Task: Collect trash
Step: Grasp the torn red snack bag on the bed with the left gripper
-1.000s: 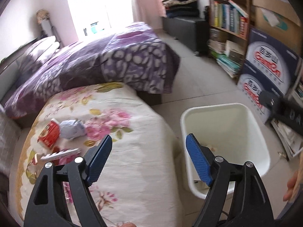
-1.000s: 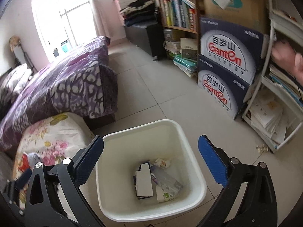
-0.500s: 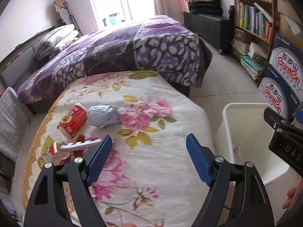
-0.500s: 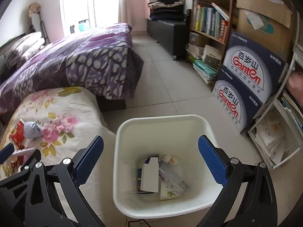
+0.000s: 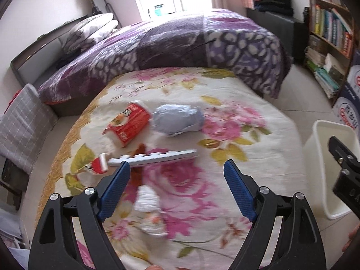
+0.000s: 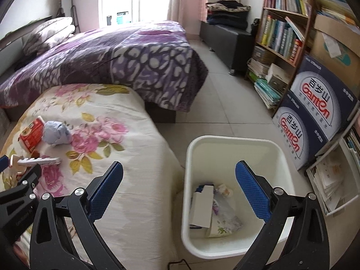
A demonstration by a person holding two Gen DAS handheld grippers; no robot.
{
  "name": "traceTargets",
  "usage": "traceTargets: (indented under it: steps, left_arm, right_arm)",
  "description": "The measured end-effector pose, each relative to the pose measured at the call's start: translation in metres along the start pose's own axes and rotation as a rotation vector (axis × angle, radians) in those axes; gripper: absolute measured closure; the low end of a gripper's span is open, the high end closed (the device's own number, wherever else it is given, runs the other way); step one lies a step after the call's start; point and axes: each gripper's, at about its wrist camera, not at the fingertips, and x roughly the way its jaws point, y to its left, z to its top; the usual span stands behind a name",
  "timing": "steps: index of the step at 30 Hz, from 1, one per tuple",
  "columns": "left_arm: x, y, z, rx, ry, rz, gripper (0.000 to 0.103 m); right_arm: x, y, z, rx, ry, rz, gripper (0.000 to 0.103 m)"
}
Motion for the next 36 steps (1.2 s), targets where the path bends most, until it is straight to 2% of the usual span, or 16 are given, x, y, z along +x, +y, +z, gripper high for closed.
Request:
traceTargets:
  steps: [6, 12, 17, 21, 24, 30, 32, 33, 34, 36]
  left_arm:
    - [0.035, 0.048, -0.005, 0.013, 0.096, 0.075, 0.020]
    - [0.066, 0.094, -0.011, 0.042, 0.172, 0.102, 0.020]
    - [0.080, 0.112, -0.015, 0.175, 0.182, 0.123, 0.020]
    - [0.086, 0.121, -0.015, 0.209, 0.189, 0.062, 0.020]
    - [0.094, 0.124, -0.017, 0.265, 0.190, 0.050, 0.020]
    - [0.113, 0.135, -0.022, 0.297, 0.222, -0.023, 0.022]
    - [0.119, 0.142, -0.024, 0.283, 0.239, -0.062, 0.034]
    - [0.119, 0.147, -0.024, 0.259, 0.239, -0.090, 0.037]
    - [0.121, 0.153, -0.022, 0.228, 0.244, -0.111, 0.044]
    - [0.122, 0.160, -0.020, 0.194, 0.244, -0.119, 0.049]
  right_arm:
    - [0.002, 0.032, -0.001, -0.047, 0.010, 0.041, 0.007]
    - [0.002, 0.073, -0.004, -0.134, 0.021, 0.129, 0.007]
    - [0.011, 0.106, -0.012, -0.186, 0.101, 0.255, 0.007]
    - [0.010, 0.142, -0.022, -0.283, 0.138, 0.355, 0.007]
    - [0.005, 0.166, -0.030, -0.353, 0.141, 0.406, 0.007]
    - [0.006, 0.199, -0.047, -0.447, 0.185, 0.466, 0.007]
    - [0.008, 0.206, -0.052, -0.464, 0.197, 0.480, 0.007]
    - [0.009, 0.209, -0.053, -0.460, 0.208, 0.497, 0.007]
    - [0.011, 0.210, -0.054, -0.453, 0.217, 0.508, 0.007]
    - [0.014, 0.213, -0.055, -0.430, 0.236, 0.537, 0.007]
